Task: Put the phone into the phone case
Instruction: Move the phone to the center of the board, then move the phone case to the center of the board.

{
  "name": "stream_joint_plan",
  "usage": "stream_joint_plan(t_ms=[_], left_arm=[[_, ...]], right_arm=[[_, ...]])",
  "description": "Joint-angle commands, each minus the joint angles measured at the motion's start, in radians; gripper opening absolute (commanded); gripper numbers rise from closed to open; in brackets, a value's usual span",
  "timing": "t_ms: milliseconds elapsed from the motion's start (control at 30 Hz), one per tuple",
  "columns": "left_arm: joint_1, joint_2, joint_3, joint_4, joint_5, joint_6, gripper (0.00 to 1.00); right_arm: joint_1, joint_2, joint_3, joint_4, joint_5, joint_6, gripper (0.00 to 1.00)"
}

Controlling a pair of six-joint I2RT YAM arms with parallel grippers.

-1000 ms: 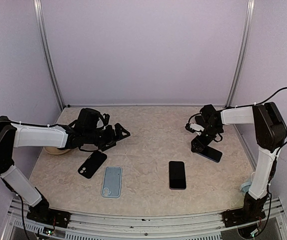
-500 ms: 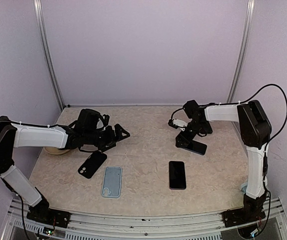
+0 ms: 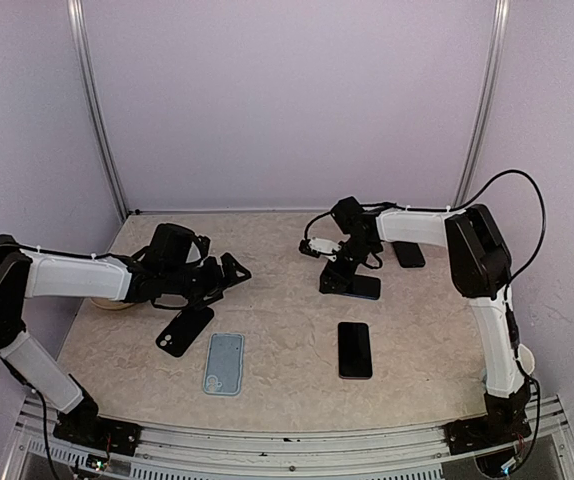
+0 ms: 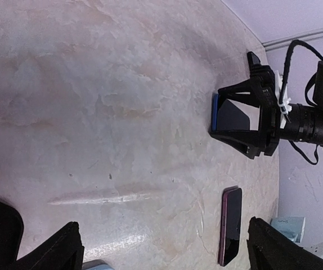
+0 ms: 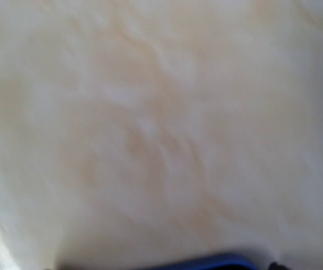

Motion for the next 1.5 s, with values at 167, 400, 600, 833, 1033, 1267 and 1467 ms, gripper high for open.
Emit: stream_joint_plan(t_ms=[167,400,600,833,1033,1267,1467], left_arm=[[0.038,-0.028,-0.018,-0.082,-0.096,-0.062,0.99],[0.067,-0.015,-0.030,-0.121,-0.108,-0.140,0.99],[0.068,0.013,0.007,-0.185,-0.144,-0.175,0.99],[0.073,0.110,0.053,-0.241,-0.144,-0.213,0.99],[0.082,0.145,0.067,-0.220,-0.150,-0.224,0.98],[0.078,0.180,0.111,-0.197,-0.122,-0.195,0.96],[0.058,0.209,0.135,-0.178,-0.089,-0.176,0.95]], right_arm=[[0.061,0.064,0.109,-0.064,-0.036,-0.054,0.84],[0.074,0.022,0.102,-0.038,-0.050,-0.026,0.90],[0.073,-0.053,0.062,0.010,-0.077,0.032,0.98],[0.072,-0.188,-0.048,0.114,-0.065,0.109,1.00],[0.074,-0.306,-0.148,0.183,-0.031,0.140,1.00],[0.077,-0.368,-0.207,0.211,0.008,0.141,1.00],[0.078,-0.377,-0.222,0.219,0.019,0.141,1.00]])
